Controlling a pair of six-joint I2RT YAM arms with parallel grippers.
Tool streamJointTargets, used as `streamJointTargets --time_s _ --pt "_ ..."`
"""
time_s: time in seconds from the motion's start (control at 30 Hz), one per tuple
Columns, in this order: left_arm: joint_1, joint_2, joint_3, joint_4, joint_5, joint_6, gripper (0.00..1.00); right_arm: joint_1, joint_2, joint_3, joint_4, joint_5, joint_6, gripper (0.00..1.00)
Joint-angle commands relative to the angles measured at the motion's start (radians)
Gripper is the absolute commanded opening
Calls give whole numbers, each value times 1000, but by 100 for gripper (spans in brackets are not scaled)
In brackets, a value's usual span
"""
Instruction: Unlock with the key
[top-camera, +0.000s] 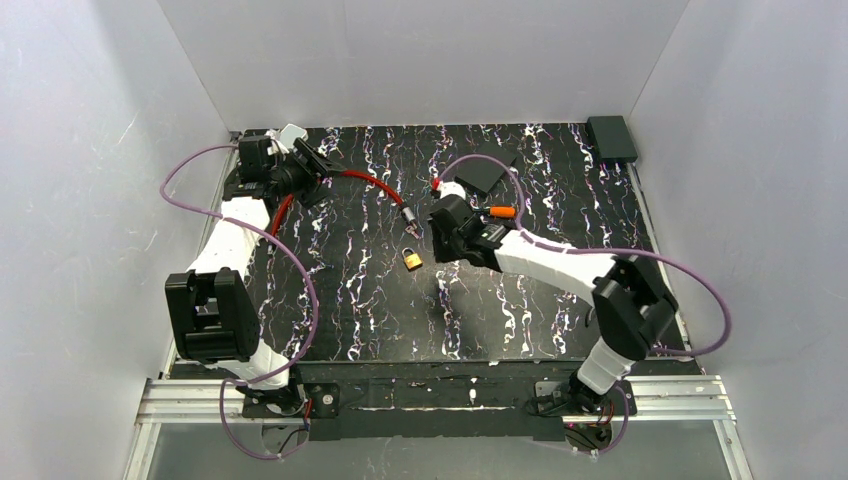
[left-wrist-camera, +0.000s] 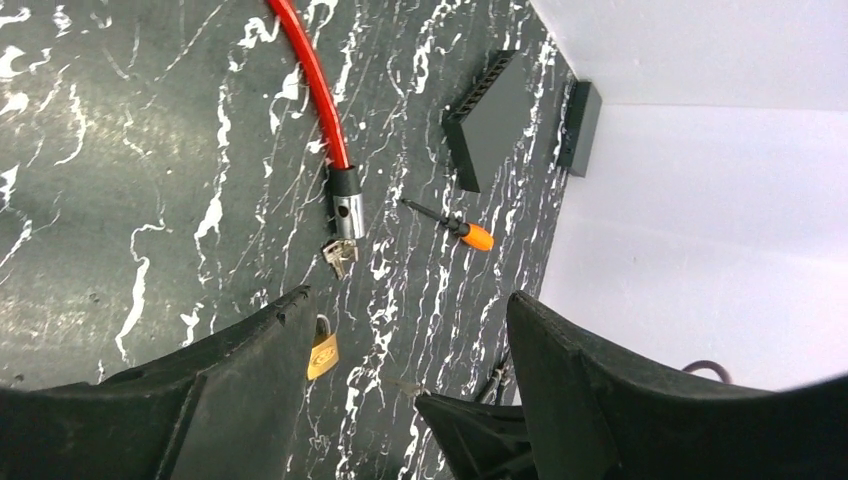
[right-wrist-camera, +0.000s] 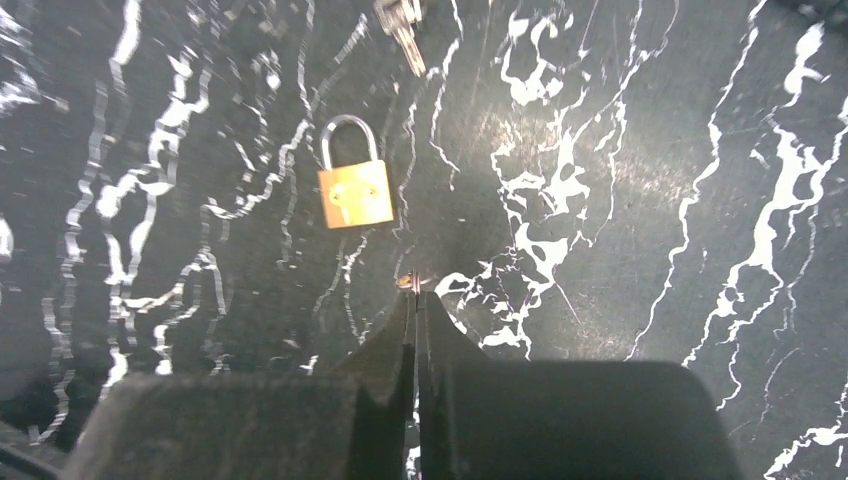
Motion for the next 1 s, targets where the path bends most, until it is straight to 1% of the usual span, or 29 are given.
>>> streamJointTargets --time_s 0.0,0.17,0.33,0.47,0.6,0.8,0.9,0.97 --pt "-23 -7 -21 79 55 0 67 -14 -103 -28 56 -5 38 1" --pt "-82 3 -24 118 91 -21 67 -26 -194 -58 86 -2 45 1" --pt "-153 40 -39 144 144 -123 67 -30 -304 -118 146 22 30 1" --pt "-226 86 -62 208 217 -245 67 -31 -412 -205 250 19 17 1" --pt "-282 111 -61 205 249 -285 67 -31 -499 -288 365 15 -2 1" --pt "-301 94 -116 210 270 -355 67 -31 -551 -336 447 4 -35 1" --pt "-309 64 -179 215 285 -392 67 -31 -556 -347 480 -24 -43 1" --pt "-323 32 -231 226 283 -421 67 -30 -558 -373 531 -57 -43 1"
